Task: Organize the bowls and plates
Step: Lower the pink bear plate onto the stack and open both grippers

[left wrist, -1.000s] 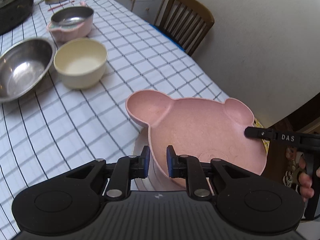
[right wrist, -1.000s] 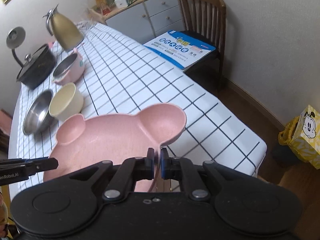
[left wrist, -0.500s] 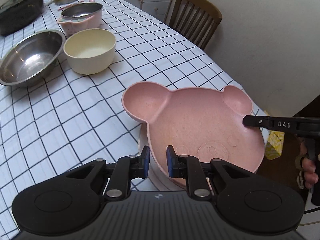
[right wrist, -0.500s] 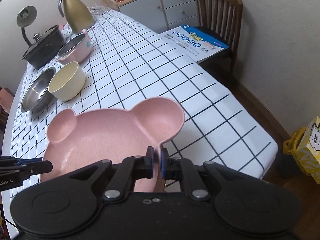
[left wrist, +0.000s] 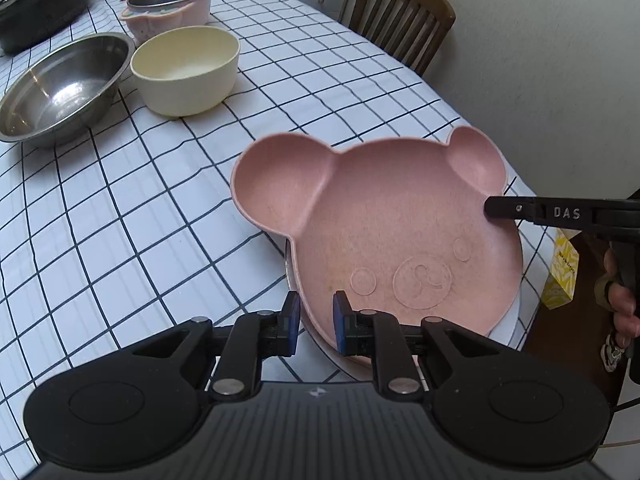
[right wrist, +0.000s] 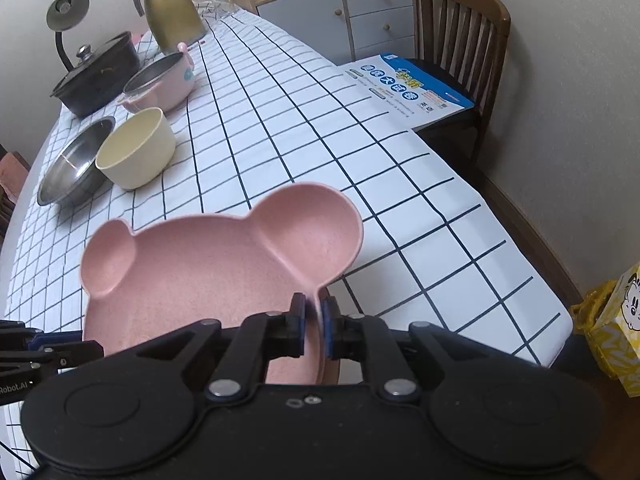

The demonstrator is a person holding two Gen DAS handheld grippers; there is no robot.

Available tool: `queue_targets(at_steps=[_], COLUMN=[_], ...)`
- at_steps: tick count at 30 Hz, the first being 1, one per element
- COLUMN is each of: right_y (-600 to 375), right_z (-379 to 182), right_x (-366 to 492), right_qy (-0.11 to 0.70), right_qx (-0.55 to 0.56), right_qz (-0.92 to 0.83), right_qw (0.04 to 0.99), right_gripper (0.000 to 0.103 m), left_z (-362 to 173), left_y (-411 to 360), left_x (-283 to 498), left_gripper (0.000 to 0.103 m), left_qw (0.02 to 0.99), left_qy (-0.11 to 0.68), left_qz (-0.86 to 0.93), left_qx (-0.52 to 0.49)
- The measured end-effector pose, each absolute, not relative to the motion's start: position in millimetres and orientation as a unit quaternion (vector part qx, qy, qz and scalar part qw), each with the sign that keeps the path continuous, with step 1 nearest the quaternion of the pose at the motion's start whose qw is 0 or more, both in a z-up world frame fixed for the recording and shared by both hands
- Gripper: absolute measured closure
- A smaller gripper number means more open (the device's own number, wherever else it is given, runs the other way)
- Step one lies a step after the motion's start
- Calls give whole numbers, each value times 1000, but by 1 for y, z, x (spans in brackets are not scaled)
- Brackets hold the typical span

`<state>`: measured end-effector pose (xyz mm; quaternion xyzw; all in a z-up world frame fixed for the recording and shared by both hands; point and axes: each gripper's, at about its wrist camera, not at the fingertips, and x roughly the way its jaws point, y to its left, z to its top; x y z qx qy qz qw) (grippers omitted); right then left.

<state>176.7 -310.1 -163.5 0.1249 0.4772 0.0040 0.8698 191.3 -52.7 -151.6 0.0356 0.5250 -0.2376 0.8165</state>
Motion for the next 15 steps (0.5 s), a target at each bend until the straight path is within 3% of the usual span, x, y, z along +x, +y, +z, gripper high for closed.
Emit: queue_targets(at_steps=[7,15], right_y=[-307,-308], right_z=[-163,-162], right_x=[178,176], right_qy=[478,484], right_qx=[122,121], right_qz=[-6,-36], right_qw=[870,866], right_gripper=[92,85], left_z=[-153,-153], left_y=[-53,-50], left_x=[196,198], left_gripper=[86,86], left_qw=[814,812], left_qy=[530,528], left_qz=[-236,-245], left_qx=[37,33])
